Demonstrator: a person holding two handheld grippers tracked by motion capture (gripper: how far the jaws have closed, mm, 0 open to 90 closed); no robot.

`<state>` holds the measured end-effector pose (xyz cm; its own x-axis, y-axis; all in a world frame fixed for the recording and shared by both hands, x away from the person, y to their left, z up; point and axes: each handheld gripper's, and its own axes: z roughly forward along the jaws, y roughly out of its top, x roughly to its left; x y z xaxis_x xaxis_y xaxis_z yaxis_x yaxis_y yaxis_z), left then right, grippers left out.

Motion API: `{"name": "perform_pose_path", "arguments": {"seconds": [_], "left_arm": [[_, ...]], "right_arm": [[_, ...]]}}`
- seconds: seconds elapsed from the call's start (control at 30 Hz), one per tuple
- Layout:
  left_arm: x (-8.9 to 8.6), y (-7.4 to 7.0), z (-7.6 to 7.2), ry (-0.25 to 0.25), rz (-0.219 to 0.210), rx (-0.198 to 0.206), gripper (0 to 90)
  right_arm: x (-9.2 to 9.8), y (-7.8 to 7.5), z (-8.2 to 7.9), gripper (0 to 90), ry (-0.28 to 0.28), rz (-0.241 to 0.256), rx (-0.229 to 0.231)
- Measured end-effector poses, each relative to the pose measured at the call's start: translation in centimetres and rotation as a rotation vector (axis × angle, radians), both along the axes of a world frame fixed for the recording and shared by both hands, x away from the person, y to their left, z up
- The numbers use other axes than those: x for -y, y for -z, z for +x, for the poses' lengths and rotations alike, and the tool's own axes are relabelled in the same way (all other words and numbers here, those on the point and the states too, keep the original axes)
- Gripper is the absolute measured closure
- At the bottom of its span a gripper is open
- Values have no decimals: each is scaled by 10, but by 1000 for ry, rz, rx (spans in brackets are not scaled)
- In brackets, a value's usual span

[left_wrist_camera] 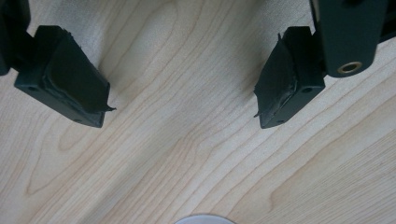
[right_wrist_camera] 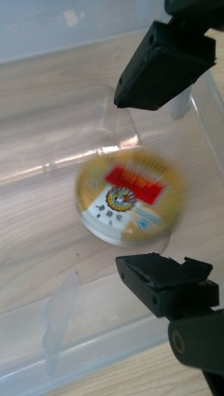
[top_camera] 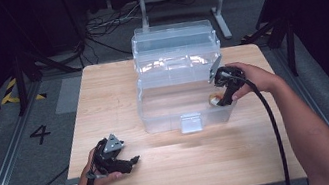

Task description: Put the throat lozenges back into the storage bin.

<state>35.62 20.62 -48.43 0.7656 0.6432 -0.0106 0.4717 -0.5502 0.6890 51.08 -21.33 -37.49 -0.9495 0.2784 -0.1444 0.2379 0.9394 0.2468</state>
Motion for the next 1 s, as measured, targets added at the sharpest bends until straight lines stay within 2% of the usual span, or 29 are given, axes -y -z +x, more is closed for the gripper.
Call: {"name": "perform_pose_path", "arguments": {"seconds": [0.17, 0.43, 0.67, 0.93, 1.0], "left_arm": [[0, 0, 0, 0, -2, 0, 182], [0, 0, 0, 0, -2, 0, 183], [0, 0, 0, 1, -2, 0, 183], [0, 0, 0, -1, -1, 0, 183], [0, 0, 0, -1, -1, 0, 183]], "right_arm": [[1, -1, -1, 201, 15, 10, 7], [3, -4, -2, 218, 9, 27, 30], [6, -6, -3, 233, 17, 51, 20], [15, -12, -7, 246, 47, 132, 48], [17, -15, -9, 246, 52, 172, 54]]}}
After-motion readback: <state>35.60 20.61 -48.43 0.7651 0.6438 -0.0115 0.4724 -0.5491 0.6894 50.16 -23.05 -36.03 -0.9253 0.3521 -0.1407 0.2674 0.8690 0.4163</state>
